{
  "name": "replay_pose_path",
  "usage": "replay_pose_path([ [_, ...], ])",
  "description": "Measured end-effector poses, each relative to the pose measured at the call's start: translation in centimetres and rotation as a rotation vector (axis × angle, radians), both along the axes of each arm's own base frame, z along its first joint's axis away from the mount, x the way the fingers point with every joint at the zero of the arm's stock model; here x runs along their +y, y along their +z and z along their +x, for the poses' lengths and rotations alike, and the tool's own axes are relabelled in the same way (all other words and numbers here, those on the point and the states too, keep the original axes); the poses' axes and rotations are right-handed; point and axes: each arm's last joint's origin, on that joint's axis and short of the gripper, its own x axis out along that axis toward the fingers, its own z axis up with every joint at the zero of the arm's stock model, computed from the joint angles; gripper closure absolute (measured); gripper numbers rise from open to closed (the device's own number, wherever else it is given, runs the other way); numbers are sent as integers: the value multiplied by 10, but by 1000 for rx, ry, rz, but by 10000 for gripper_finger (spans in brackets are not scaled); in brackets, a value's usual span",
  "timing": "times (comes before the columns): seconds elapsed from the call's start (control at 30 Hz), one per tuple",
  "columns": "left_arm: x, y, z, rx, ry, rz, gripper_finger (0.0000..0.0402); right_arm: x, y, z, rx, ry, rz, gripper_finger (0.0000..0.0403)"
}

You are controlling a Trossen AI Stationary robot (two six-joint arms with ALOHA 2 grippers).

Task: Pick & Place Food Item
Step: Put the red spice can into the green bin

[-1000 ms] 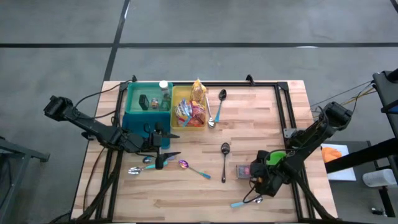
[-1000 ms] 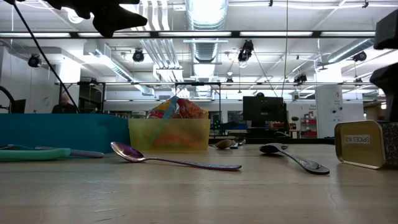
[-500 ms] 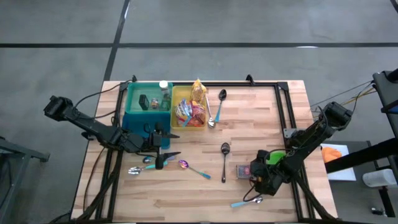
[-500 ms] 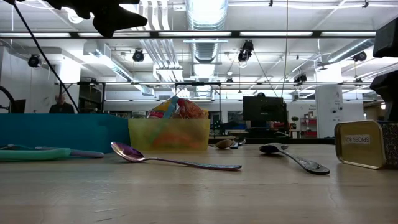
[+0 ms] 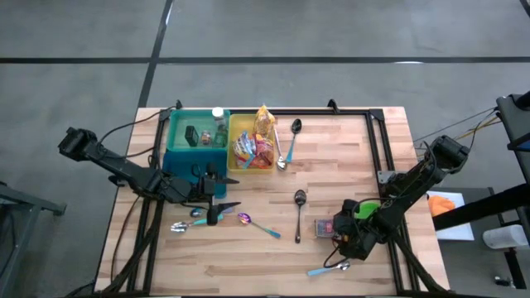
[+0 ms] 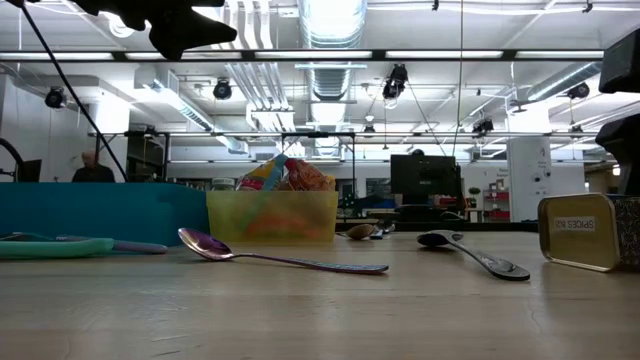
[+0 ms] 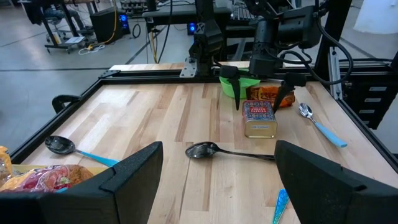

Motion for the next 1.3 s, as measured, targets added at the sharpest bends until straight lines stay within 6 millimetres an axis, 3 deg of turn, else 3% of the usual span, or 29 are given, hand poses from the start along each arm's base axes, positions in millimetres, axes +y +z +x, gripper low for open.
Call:
replay_pose_path([
  [1.3,0,0,0,0,1,0,91,2,1,2,-16,23,9,10],
])
